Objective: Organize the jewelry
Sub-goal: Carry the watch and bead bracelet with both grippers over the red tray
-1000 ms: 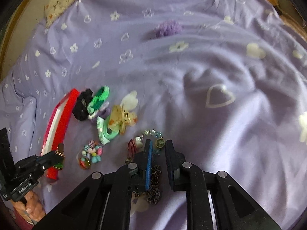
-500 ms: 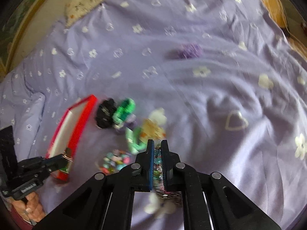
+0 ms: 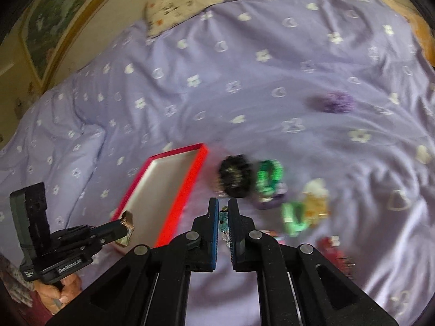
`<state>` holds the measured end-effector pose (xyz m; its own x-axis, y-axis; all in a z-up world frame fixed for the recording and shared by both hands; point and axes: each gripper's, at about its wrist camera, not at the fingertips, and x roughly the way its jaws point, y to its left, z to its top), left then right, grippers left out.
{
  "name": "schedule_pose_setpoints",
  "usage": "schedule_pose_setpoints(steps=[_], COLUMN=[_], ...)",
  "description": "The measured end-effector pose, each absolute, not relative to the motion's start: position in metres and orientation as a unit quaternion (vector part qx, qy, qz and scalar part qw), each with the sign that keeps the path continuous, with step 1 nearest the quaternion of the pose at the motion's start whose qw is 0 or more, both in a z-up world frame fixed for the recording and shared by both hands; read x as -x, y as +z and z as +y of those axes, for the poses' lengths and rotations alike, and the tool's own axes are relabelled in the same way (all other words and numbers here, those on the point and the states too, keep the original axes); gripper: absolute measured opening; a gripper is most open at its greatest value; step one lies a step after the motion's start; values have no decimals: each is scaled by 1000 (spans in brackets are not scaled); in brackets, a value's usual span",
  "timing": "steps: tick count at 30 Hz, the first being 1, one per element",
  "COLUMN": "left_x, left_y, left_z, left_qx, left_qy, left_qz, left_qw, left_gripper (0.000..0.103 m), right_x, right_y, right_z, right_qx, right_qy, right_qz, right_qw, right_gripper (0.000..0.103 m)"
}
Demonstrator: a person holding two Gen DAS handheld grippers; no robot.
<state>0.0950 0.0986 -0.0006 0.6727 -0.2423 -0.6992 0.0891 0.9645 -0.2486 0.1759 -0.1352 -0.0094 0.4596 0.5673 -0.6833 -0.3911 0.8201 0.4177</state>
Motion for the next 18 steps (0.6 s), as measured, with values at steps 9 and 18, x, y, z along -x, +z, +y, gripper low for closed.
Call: schedule_pose_setpoints(steps=[9,18], left_x=[-85,-97], left_y=[-13,-32], left_z=[150,187], left_qx=[110,122], left_qy=[-43,-13], left_qz=[403,419], left_qw=[908,900], left_gripper=[7,7], right_x=[-164,-171], right_y=[-12,-21], right_z=[-52,14], right_qx=[-93,-105], right_qy=[352,400], right_qz=[442,454], right_qw=[820,789], right_gripper=[6,6])
